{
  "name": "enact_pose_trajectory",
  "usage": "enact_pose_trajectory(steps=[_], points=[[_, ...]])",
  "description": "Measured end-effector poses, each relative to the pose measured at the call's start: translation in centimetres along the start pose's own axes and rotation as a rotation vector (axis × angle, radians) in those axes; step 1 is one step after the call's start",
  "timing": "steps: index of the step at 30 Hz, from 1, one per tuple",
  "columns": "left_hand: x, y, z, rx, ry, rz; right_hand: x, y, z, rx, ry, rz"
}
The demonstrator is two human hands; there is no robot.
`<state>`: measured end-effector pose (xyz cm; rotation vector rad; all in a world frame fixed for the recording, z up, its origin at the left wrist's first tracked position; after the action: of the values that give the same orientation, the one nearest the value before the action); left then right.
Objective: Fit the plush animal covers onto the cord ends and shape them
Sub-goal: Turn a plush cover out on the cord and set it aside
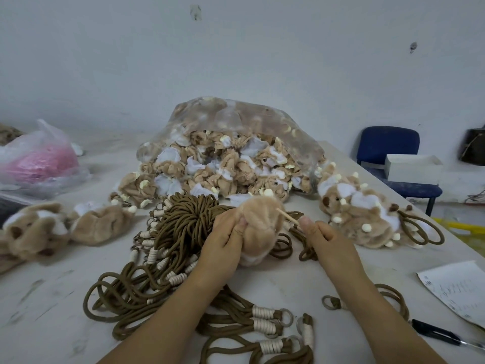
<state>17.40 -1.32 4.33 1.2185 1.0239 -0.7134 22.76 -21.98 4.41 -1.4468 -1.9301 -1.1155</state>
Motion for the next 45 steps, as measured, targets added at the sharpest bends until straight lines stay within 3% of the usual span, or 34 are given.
enact_pose_trajectory(steps=[3,10,17,21,26,35,41,45], points=[[-1.0,0.1,-0.1,0.020,0.102,0.067,0.0,0.1,-1.0,-0.040,-0.027,-0.004],[-2.9,-0.3,1.8,0.176,0.464,0.290,1.9,0.2,-2.1,-0.184,-0.490,-0.209],[-2.7,-0.3,2.4,0.218,0.597,0.325,1.7,0.4,-1.5,-0.151,-0.459,-0.238],[-2.1,-0.5,3.0,0.252,0.543,0.301,1.8,0.3,-0.9,-0.110,-0.496,-0.212],[-0.3,-0.1,1.8,0.186,0.330,0.155,1.0,0.2,-0.1,0.007,-0.306,-0.108],[-1.2,-0.3,2.6,0.230,0.407,0.250,0.5,-0.2,0.7,0.099,-0.179,-0.055],[-0.2,-0.3,3.8,0.295,0.528,0.183,0.8,-0.2,1.9,0.142,-0.119,-0.067],[-0.5,-0.9,3.3,0.258,0.265,0.059,1.0,-0.2,1.7,0.114,-0.140,-0.076]])
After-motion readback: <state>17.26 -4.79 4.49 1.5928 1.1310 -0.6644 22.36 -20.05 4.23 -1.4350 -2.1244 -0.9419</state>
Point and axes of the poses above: each hand's wrist, its own y-axis towards the middle knuckle, its own z-axis out of the palm, x = y × z, the point moved 9 cm from there along y, towards the middle knuckle, and after that the axes turned 14 degrees about -y, right-handed, at the moved point
